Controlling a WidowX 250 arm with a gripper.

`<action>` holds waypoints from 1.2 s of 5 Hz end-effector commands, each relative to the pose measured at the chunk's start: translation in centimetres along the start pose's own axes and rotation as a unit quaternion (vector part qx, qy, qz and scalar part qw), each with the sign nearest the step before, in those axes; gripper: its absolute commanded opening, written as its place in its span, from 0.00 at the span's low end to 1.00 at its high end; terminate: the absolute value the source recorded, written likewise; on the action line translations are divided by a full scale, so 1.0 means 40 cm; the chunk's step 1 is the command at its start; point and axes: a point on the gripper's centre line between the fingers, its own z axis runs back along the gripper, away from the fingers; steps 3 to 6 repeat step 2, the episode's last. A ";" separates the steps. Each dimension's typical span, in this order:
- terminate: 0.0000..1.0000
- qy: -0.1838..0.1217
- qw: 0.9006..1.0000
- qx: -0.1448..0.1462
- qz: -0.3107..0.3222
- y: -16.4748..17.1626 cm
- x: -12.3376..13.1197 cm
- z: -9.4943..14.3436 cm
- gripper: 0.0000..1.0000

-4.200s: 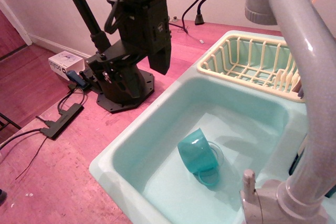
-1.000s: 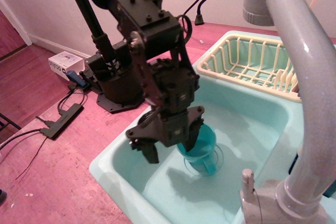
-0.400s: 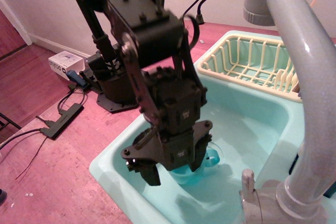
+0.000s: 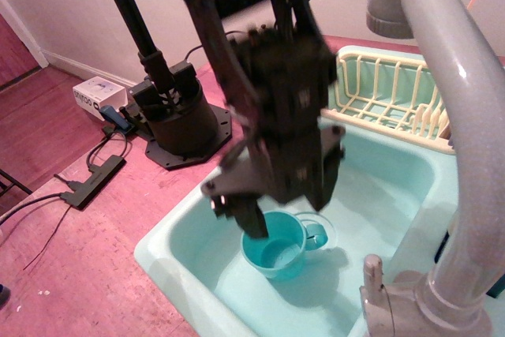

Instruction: Flip cup upright

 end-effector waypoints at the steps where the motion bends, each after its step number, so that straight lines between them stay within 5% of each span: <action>1: 0.00 -0.028 0.999 0.018 0.001 0.029 -0.036 0.111 1.00; 2: 1.00 -0.028 0.999 0.018 0.001 0.029 -0.036 0.111 1.00; 6: 1.00 -0.028 0.999 0.018 0.001 0.029 -0.036 0.111 1.00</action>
